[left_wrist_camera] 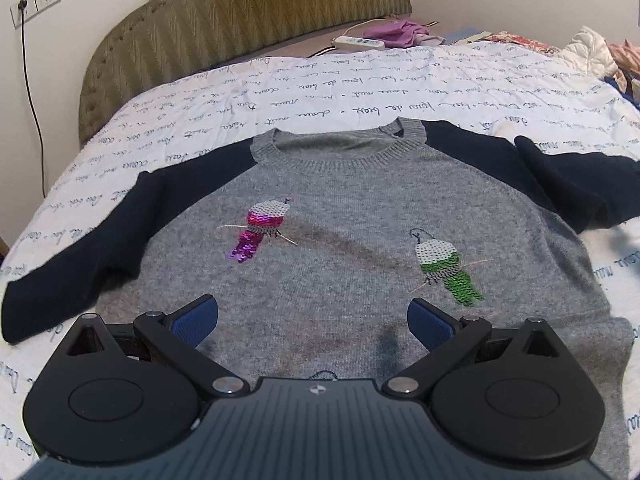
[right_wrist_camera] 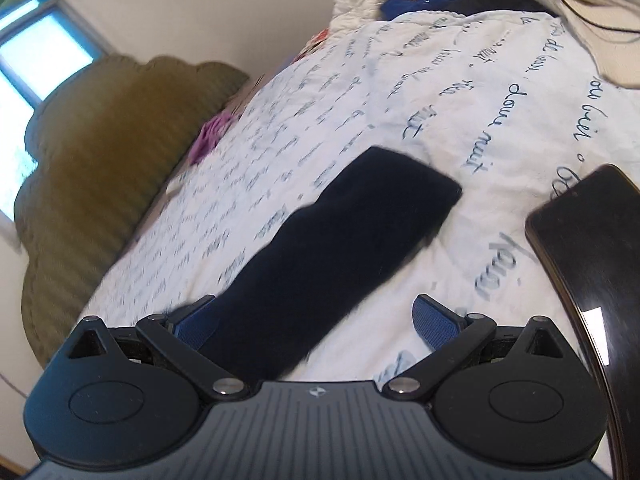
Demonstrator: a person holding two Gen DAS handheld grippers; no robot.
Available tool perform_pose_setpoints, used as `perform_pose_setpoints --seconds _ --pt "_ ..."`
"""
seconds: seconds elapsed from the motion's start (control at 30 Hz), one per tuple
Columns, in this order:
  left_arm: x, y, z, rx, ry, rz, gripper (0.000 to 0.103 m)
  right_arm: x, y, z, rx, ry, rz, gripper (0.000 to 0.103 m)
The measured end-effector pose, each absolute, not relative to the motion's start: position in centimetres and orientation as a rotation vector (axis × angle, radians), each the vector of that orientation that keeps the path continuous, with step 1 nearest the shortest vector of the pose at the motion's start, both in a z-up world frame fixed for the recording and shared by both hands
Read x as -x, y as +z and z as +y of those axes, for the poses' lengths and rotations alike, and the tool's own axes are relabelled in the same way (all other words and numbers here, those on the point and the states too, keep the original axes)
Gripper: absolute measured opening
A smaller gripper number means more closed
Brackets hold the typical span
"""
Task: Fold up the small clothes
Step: 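Grasp the navy sleeve cuff with the right gripper and lift it, then carry the sleeve across the sweater body with the right gripper and release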
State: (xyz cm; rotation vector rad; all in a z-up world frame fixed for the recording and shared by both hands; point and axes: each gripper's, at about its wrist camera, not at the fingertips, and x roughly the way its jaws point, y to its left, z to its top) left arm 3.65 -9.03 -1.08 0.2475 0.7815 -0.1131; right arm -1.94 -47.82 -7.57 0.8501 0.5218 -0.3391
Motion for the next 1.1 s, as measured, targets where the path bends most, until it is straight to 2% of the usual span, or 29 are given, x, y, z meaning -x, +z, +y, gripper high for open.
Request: perform_pose_setpoints --seconds 0.1,0.27,0.3,0.33,0.37,0.43,0.53,0.6,0.93,1.1 --pt "-3.9 -1.0 -9.0 -0.255 -0.106 0.783 0.103 1.0 -8.6 -49.1 -0.880 -0.332 0.473 0.103" --pt "-4.5 -0.8 -8.8 -0.260 -0.082 0.792 0.103 -0.8 -9.5 -50.7 -0.908 -0.361 0.414 0.093" --pt "-4.6 -0.7 -8.7 -0.265 -0.072 0.795 0.103 -1.1 -9.5 -51.0 -0.917 -0.370 0.405 0.085" --pt "-4.7 -0.6 -8.6 -0.270 -0.063 0.796 0.103 -1.4 -9.5 -51.3 -0.929 -0.381 0.401 0.071" --pt "-4.8 -0.5 -8.5 -0.274 -0.055 0.793 0.103 -1.7 -9.6 -51.7 -0.943 -0.391 0.402 0.064" --pt "-4.8 -0.3 -8.3 -0.275 -0.042 0.786 0.103 -2.3 -9.9 -52.4 -0.972 -0.411 0.421 0.040" --pt "-4.9 -0.2 -8.0 -0.274 -0.032 0.790 0.103 -2.9 -10.0 -53.1 -0.984 -0.432 0.455 0.018" --pt "-5.0 -0.2 -7.9 -0.280 -0.026 0.792 0.103 -3.0 -9.8 -53.2 -0.979 -0.437 0.460 0.011" --pt "-4.9 -0.3 -6.9 -0.308 0.000 0.776 0.103 -2.2 -2.9 -53.9 -0.647 -0.569 0.371 0.008" --pt "-5.1 -0.4 -6.2 -0.293 0.004 0.781 0.103 -2.8 -0.3 -48.9 -0.475 -0.504 0.358 0.008"
